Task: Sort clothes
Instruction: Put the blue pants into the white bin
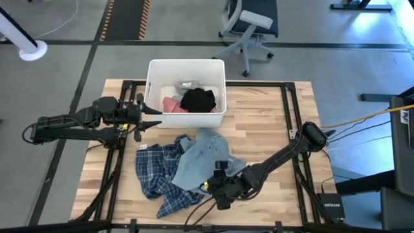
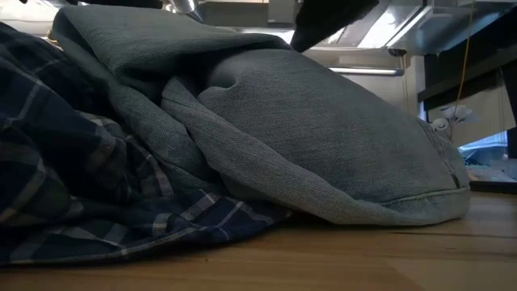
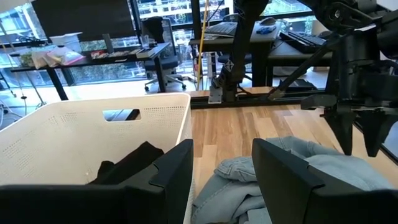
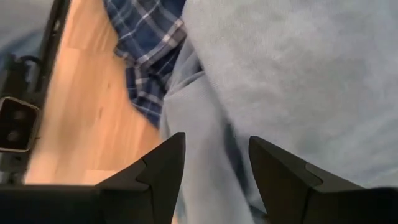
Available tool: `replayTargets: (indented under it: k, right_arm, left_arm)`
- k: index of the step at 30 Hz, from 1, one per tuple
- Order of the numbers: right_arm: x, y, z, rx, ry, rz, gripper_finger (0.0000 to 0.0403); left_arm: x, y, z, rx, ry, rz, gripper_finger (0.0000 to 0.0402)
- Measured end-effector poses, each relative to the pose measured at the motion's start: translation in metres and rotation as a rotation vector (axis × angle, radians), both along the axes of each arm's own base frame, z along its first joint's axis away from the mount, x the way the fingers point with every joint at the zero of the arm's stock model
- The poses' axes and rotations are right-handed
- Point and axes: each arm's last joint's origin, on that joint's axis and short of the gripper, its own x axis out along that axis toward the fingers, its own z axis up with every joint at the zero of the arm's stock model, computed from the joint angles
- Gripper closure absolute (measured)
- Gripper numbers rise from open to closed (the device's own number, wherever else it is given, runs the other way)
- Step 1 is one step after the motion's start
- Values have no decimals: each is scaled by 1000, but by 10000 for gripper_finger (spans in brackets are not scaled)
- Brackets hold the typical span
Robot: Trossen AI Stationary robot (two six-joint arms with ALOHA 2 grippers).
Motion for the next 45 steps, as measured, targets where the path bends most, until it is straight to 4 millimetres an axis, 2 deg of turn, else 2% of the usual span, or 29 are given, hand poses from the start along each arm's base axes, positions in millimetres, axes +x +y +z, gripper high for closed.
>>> replayTargets:
  k: [3,7,9,13,23,28,32,36,45]
  right_arm:
    - [-1,1,1,-60,-21,18,243]
    - [-1,1,1,-89,-16,60,360]
    - [0,0,1,-88,-15,60,386]
    - [-1,1,0,-37,-13,6,340]
    - [-3,-1,-2,64,71,-5,130]
    - [-1,-4,-3,112,98,-5,60]
    - [2,-2,-7,23,26,-49,37]
    - [5,-1,-25,-43,71,-55,32]
    - [27,10,-58,-82,-23,3,31]
  left_arm:
    - [0,0,0,0,0,0,242]
    - [0,0,0,5,0,-1,242]
    - [0,0,0,5,0,-1,242]
    - [0,0,0,4,0,0,242]
    - [0,0,0,13,2,-2,242]
    - [0,0,0,13,2,-2,242]
    - [0,0,0,12,3,-2,242]
    - [0,0,0,10,6,-1,242]
    - [0,0,-1,13,7,-2,242]
